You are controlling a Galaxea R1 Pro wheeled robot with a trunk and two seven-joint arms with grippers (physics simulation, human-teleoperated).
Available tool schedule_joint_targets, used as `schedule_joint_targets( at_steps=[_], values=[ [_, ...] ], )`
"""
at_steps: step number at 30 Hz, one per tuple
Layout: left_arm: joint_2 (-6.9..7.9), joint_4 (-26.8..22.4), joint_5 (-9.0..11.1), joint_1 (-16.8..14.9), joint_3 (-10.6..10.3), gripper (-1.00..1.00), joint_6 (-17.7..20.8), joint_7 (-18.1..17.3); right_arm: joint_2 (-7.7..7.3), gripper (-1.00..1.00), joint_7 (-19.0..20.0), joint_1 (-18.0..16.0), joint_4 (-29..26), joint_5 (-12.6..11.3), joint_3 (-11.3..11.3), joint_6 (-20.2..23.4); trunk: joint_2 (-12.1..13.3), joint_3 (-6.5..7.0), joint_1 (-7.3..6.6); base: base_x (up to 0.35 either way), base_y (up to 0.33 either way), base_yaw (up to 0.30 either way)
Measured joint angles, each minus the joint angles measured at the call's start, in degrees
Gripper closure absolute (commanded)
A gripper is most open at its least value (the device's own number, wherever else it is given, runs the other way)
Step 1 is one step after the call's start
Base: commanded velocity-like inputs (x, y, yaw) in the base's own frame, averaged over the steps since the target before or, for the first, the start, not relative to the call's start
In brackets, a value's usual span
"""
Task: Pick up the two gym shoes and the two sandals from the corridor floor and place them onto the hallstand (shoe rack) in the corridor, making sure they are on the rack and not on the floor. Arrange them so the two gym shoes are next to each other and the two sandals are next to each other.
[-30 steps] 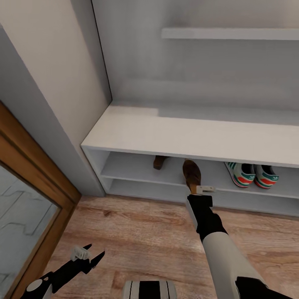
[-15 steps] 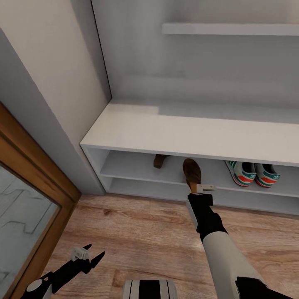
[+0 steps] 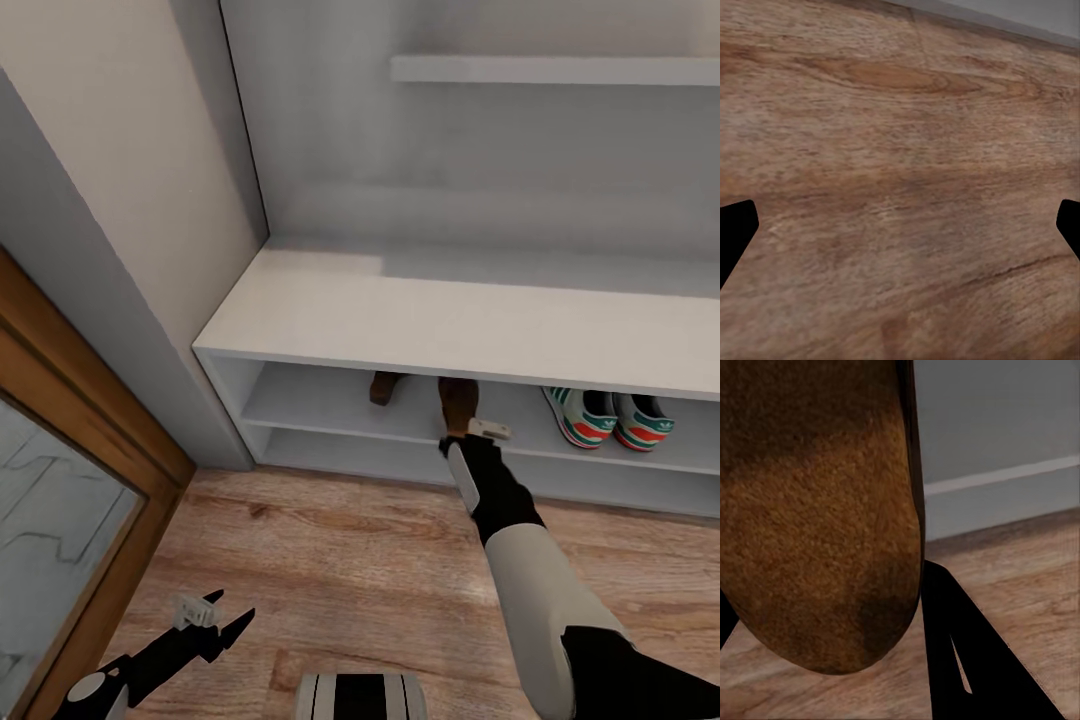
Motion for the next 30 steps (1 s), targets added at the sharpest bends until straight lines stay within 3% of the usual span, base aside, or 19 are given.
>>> schedule_joint_targets(
  at_steps=[12,30],
  values=[
    [0.00,0.0,0.0,0.0,-0.1,-1.00,0.1,0.0,0.00,1.00,0.0,-0.4,0.1,-0.7,0.0,0.1,0.0,0.00,0.00,0.004,0.000,0.000],
    [0.01,0.0,0.0,0.0,-0.1,-1.00,0.1,0.0,0.00,1.00,0.0,-0.4,0.1,-0.7,-0.1,0.1,0.0,0.00,-0.01,0.103,0.060,0.000]
  ],
)
